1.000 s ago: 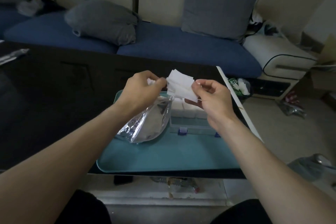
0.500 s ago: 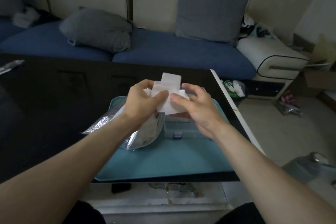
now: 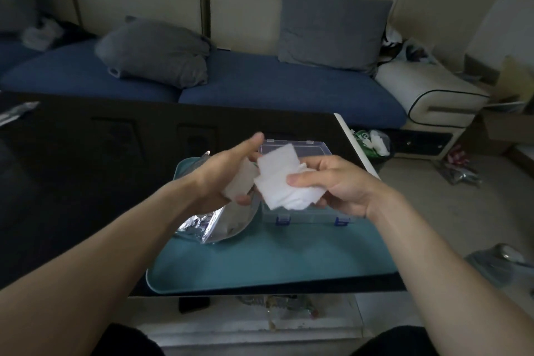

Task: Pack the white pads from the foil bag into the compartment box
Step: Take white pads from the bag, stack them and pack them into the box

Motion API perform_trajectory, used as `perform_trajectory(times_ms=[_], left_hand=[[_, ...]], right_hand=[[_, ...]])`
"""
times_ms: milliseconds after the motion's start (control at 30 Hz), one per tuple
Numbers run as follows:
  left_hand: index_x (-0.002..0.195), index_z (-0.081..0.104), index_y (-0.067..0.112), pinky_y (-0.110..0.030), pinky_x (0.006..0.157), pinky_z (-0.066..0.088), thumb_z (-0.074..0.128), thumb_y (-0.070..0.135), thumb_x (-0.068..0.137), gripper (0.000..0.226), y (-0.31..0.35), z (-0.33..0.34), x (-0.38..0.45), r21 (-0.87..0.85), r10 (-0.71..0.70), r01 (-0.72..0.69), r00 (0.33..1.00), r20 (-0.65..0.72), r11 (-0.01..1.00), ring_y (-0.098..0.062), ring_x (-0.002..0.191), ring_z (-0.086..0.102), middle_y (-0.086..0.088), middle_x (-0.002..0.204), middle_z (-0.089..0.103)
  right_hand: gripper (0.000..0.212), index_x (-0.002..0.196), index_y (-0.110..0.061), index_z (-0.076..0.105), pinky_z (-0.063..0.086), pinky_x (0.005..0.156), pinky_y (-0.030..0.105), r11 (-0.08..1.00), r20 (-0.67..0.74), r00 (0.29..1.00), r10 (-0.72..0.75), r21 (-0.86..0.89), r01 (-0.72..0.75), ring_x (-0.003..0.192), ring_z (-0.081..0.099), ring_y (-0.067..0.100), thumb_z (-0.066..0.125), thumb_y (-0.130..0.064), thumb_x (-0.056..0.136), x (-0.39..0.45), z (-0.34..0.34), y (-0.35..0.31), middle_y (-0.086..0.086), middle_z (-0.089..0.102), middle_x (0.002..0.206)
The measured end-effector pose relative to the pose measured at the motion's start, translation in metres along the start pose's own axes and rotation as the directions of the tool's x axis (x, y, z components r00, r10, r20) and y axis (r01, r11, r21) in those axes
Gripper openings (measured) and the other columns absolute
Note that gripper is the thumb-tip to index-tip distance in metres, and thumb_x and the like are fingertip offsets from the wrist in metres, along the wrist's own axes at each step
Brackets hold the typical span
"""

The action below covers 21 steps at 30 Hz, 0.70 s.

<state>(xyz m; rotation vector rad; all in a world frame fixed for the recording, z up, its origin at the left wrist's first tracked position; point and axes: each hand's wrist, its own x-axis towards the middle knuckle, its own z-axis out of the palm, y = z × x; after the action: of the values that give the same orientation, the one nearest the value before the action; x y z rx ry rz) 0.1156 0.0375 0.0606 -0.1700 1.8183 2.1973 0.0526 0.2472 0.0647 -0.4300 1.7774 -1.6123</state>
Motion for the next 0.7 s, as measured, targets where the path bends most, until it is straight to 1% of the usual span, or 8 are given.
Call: perform_trajectory(times_ms=[67,167,233,333,400,467,567,700], left_hand=[[0.094,0.066,0.006,-0.023,0.042,0.029,0.072,0.039,0.087,0.035,-0.003,0.003,-0.003,0.237,0.09,-0.086,0.996,-0.007,0.968,-0.016,0.053,0.048,-0.006,0.069,0.056],[0.086,0.065,0.004,-0.024,0.044,0.034,0.073,0.015,0.089,0.013,-0.01,0.009,0.0,0.401,0.201,-0.134,0.971,-0.129,0.906,-0.013,0.049,0.049,-0.004,0.063,0.058],[0.08,0.063,0.004,-0.025,0.043,0.039,0.072,0.011,0.088,0.014,-0.011,0.009,0.004,0.349,0.232,-0.144,0.946,-0.225,0.926,-0.019,0.049,0.051,-0.01,0.065,0.06],[0.077,0.058,0.002,-0.028,0.045,0.045,0.071,0.008,0.089,0.018,-0.011,0.007,0.006,0.191,0.206,-0.151,0.928,-0.309,0.97,-0.026,0.048,0.052,-0.02,0.069,0.061],[0.076,0.056,0.002,-0.029,0.043,0.05,0.069,0.006,0.09,0.019,-0.011,0.008,0.006,0.126,0.18,-0.144,0.917,-0.357,0.982,-0.025,0.049,0.058,-0.019,0.07,0.063],[0.074,0.055,0.003,-0.028,0.042,0.051,0.067,0.003,0.091,0.021,-0.01,0.009,0.006,0.093,0.167,-0.142,0.908,-0.385,0.985,-0.021,0.05,0.062,-0.015,0.071,0.063],[0.082,0.057,0.002,-0.028,0.043,0.052,0.067,0.003,0.09,0.013,-0.009,0.011,0.005,0.105,0.151,-0.122,0.925,-0.348,0.987,-0.021,0.056,0.066,-0.015,0.077,0.064],[0.096,0.065,0.0,-0.026,0.046,0.053,0.069,0.006,0.09,0.009,-0.011,0.016,0.003,0.215,0.205,-0.146,0.936,-0.285,0.966,-0.023,0.063,0.066,-0.018,0.085,0.068]], right_hand=[[0.022,0.108,-0.001,0.067,0.047,0.045,0.019,0.995,0.063,0.996,0.068,-0.08,-0.063,0.065,0.069,0.012,0.071,0.0,0.086,-0.002,0.003,0.002,0.005,0.074,0.083],[0.028,0.102,-0.004,0.071,0.06,0.072,0.034,0.994,-0.076,0.997,-0.008,-0.113,0.0,0.087,0.074,0.022,0.08,-0.002,0.076,0.004,0.005,0.007,0.01,0.077,0.095],[0.028,0.1,-0.007,0.071,0.06,0.076,0.036,0.994,-0.195,0.977,-0.086,-0.08,0.072,0.091,0.074,0.025,0.082,-0.004,0.074,0.007,0.003,0.008,0.013,0.077,0.099],[0.021,0.097,-0.009,0.071,0.059,0.062,0.031,0.986,-0.302,0.939,-0.166,-0.033,0.164,0.082,0.074,0.021,0.079,-0.003,0.079,0.005,-0.002,0.005,0.01,0.076,0.097],[0.02,0.097,-0.009,0.07,0.058,0.059,0.03,0.97,-0.341,0.913,-0.224,0.012,0.243,0.076,0.073,0.019,0.079,-0.005,0.079,0.002,-0.004,0.001,0.007,0.075,0.09],[0.025,0.097,-0.009,0.069,0.059,0.061,0.031,0.95,-0.308,0.916,-0.257,0.093,0.298,0.077,0.072,0.02,0.079,-0.01,0.074,-0.003,-0.009,-0.002,0.006,0.075,0.088],[0.025,0.092,-0.012,0.07,0.06,0.065,0.031,0.954,-0.161,0.954,-0.252,0.125,0.273,0.083,0.073,0.021,0.078,-0.009,0.068,-0.008,-0.012,-0.003,0.006,0.075,0.09],[0.032,0.092,-0.012,0.072,0.061,0.074,0.035,0.953,-0.128,0.945,-0.301,-0.087,0.292,0.089,0.073,0.022,0.084,-0.013,0.063,-0.003,-0.003,0.004,0.008,0.077,0.095]])
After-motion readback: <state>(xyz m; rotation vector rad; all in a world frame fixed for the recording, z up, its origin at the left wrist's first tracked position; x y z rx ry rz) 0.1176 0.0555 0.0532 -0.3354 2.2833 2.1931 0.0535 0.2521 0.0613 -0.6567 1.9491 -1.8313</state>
